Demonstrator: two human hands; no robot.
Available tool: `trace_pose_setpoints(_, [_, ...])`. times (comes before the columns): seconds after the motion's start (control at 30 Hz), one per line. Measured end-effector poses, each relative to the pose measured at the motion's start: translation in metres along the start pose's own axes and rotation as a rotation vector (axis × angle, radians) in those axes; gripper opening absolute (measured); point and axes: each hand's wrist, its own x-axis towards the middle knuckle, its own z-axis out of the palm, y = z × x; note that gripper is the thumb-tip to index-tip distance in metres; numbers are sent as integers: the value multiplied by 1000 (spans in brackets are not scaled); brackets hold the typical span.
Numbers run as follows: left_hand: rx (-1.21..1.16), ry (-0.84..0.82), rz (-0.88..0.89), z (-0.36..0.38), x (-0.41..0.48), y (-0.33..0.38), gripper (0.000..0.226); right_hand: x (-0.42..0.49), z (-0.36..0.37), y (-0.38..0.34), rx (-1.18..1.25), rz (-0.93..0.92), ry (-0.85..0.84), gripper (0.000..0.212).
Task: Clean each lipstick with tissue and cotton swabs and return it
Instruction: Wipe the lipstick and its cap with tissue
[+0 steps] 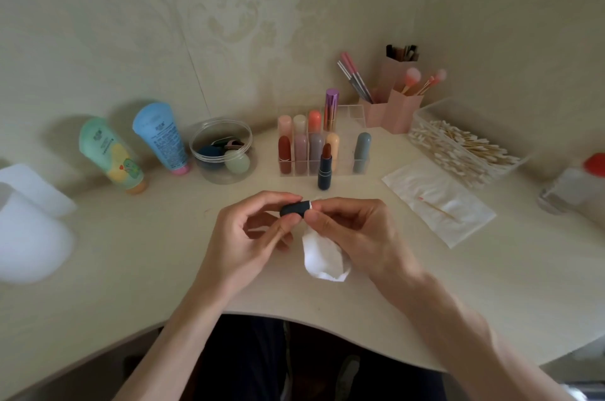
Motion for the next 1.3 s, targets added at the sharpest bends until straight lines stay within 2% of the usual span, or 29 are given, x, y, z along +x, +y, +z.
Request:
trace_pose_setpoints(0.07, [-59, -42, -89, -3, 1, 5, 38, -1, 1, 0, 19, -20, 17, 11])
trace_pose_setpoints(0.17, [-79, -106, -176, -6, 2, 6, 31, -1, 1, 0, -26, -81, 29, 10])
trace_pose_setpoints(0.23, [-96, -77, -189, -5, 2, 4, 26, -1, 2, 0, -74, -110, 8, 12])
trace_pose_setpoints(0.33, [-74, -29, -143, -5, 3, 0, 15, -1, 3, 0, -87, -76, -21, 12])
trace_pose_setpoints(0.43, [76, 23, -47, -2, 1, -3, 22, -1, 0, -2, -46, 19, -27, 16])
trace_pose_setpoints(0.53, [66, 31, -1, 2, -1, 2, 23, -3, -1, -7, 42, 59, -38, 22])
trace_pose_setpoints(0.63, [-106, -61, -165, -1, 2, 9, 36, -3, -1, -6, 58, 20, 2, 19])
trace_pose_setpoints(0.7, [-114, -110, -232, -3, 3, 9, 38, -2, 0, -5, 19, -24, 38, 14])
trace_pose_setpoints(0.77, [-94, -89, -216, -3, 4, 7, 36, -2, 2, -4, -60, -64, 35, 12])
trace_pose_setpoints(0.87, [-59, -27, -101, -3, 5, 2, 14, 0, 3, -2, -88, -71, 9, 12])
trace_pose_setpoints(0.97, [67, -5, 8, -1, 5, -4, 23, 0, 0, -4, -47, 11, -7, 15])
trace_pose_setpoints(1.2, [-55, 4, -17, -5, 4, -8, 23, -3, -13, -14, 70, 114, -251, 23])
trace_pose_setpoints(1.3, [-77, -26, -29, -4, 3, -6, 26, -1, -12, -9, 8, 57, -183, 27])
